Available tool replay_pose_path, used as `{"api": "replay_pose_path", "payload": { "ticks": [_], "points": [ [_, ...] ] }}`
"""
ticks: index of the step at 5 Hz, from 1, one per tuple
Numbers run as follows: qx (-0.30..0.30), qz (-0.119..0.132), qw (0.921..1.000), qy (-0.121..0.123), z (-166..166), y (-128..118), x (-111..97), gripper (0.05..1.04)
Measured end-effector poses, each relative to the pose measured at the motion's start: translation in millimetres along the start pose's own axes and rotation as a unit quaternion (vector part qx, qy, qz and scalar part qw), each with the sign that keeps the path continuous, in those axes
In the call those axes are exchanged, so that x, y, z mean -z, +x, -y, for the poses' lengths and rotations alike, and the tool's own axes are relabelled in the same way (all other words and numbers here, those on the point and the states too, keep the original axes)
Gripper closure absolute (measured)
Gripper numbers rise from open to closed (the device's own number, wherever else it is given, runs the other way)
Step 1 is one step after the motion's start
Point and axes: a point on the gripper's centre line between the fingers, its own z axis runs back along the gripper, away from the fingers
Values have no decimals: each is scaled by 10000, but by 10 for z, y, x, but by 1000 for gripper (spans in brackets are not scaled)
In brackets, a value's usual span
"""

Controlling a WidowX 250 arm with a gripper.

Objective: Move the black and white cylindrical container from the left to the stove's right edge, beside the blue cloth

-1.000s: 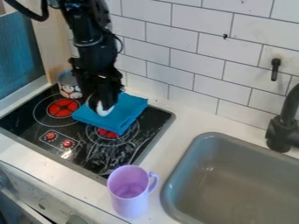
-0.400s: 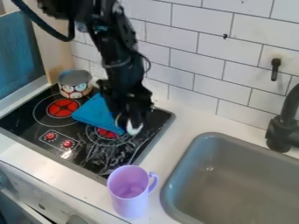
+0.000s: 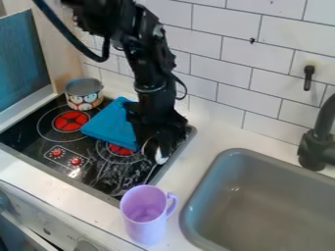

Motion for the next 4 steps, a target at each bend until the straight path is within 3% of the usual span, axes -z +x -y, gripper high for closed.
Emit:
{"api": "replay_pose_path", "payload": {
  "ticks": [2,3,4],
  "points": [
    [-95,-98,9996,238,48,23,15,406],
    [-111,-128,9997,191,58,20,38,117],
    [-137,-150,9995,245,46,7,38,70]
  ]
}}
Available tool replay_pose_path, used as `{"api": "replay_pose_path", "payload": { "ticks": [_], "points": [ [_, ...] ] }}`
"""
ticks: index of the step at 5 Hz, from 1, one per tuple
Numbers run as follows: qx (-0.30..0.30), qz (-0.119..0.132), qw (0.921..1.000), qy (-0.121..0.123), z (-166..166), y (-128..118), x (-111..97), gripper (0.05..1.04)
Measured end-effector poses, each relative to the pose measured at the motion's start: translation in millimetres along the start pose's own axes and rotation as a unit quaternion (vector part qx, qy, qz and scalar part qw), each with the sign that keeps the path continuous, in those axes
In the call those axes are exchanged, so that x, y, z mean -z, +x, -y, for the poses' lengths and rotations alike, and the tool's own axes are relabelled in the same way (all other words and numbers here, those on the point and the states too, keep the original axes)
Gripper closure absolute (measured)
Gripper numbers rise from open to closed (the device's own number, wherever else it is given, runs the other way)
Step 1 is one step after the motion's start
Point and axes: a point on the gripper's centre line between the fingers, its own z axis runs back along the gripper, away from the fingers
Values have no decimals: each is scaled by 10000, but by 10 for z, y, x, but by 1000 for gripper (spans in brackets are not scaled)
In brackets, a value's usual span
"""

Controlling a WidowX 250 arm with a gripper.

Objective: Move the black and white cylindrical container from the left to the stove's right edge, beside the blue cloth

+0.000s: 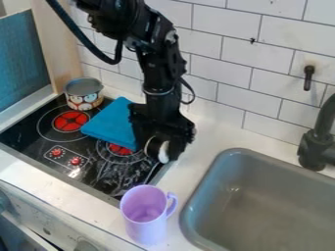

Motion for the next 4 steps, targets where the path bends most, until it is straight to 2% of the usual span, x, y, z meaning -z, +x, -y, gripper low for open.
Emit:
{"api": "replay_pose_path", "payload": {
  "ticks": [1,2,3,4],
  "points": [
    [-45,45,10000,-75,-12,-22,-159,77],
    [-173,545,9983,-95,-144,-26,-612,79],
    [-230,765,9967,-110,-254,-170,-910,79],
    [-173,685,9975,63,-443,-353,-1122,79]
  ]
}}
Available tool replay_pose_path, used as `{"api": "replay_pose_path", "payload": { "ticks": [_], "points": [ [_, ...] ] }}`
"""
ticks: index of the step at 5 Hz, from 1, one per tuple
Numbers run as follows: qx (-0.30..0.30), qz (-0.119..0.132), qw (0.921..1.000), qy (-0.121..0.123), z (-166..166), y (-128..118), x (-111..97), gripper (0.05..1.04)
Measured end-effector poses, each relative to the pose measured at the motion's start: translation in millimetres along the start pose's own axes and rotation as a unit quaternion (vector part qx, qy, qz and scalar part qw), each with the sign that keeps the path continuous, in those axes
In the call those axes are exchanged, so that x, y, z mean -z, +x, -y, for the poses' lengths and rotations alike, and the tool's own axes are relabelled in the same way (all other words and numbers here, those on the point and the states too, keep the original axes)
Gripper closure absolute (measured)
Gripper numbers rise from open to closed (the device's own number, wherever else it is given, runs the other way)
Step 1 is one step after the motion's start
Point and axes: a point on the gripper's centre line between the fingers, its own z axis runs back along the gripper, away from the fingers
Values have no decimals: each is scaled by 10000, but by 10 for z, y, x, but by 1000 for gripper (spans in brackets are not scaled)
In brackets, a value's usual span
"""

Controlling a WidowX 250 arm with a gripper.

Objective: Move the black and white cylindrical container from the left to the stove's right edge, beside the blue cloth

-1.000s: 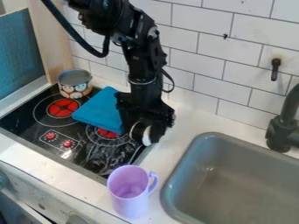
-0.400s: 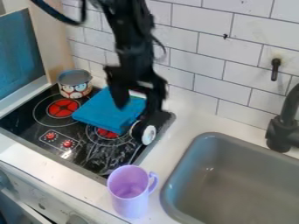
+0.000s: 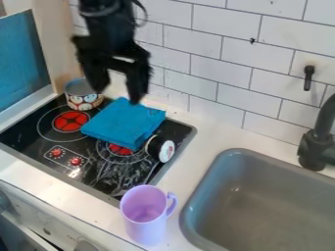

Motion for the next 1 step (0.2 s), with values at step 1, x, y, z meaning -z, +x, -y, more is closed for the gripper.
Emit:
{"api": "replay_pose_path", "payload": {
  "ticks": [1],
  "points": [
    [217,-364,9988,229,-198,-159,-66,79]
  ]
}}
